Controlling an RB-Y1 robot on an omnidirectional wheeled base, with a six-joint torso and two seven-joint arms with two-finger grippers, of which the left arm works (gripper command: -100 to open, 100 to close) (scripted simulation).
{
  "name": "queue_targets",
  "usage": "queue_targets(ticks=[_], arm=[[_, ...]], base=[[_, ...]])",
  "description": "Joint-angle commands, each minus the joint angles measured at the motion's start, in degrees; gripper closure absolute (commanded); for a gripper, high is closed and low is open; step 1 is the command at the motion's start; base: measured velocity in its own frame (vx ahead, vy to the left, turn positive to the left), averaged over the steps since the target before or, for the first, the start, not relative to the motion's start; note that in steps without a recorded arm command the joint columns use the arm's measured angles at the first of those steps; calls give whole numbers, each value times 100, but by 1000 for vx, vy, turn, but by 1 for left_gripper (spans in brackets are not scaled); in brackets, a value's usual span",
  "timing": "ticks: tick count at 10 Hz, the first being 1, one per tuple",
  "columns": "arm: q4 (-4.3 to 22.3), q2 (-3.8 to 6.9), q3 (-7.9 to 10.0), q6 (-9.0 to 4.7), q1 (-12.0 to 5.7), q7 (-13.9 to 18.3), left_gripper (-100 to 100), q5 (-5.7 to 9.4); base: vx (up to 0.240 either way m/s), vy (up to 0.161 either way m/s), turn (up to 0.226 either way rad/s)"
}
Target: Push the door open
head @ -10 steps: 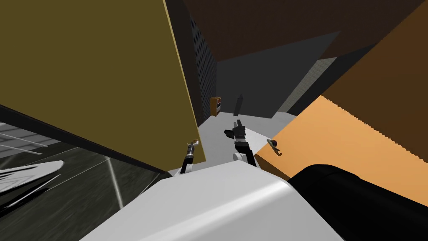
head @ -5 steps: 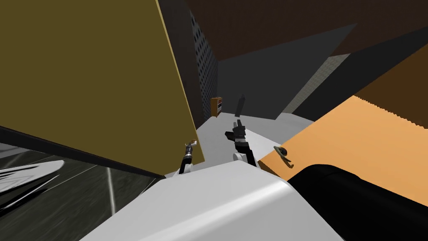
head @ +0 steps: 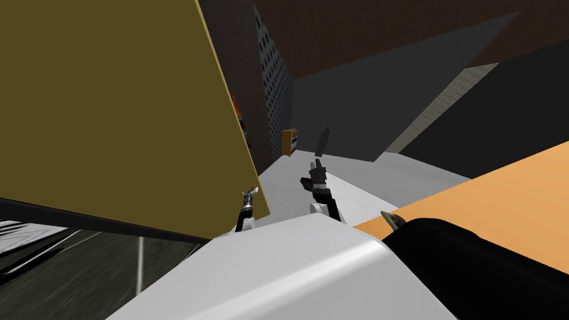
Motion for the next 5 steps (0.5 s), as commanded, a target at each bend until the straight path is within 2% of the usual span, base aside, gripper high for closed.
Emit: queue_targets(ticks=[1, 2, 5], arm=[[0, 0, 0, 0, 0, 0, 100, 0], [-9, 38, 103, -8, -1, -36, 100, 65], [6, 63, 235, -23, 1, -87, 100, 154]], base=[[79, -39, 42], [146, -26, 49], [177, -50, 42]])
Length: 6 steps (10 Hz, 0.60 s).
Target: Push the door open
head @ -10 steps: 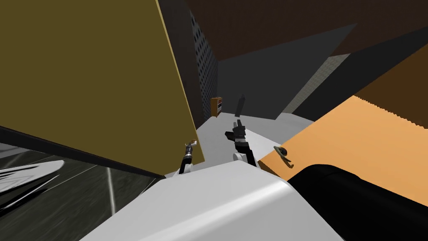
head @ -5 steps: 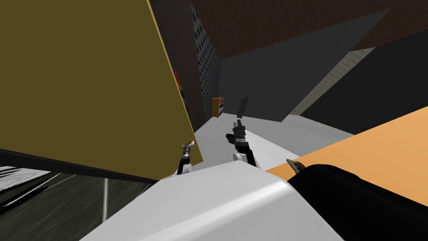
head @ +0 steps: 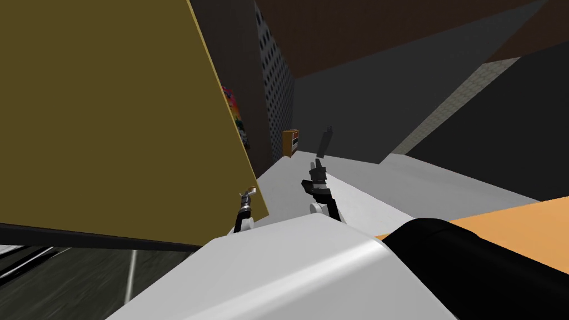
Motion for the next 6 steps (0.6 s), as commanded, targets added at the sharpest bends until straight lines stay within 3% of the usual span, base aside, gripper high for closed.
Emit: queue_targets(ticks=[1, 6], arm=[[-90, 27, 110, 4, 23, -57, 100, 68], [-55, 61, 406, -31, 27, -172, 100, 267]], base=[[205, -102, 66], [209, -63, 60]])
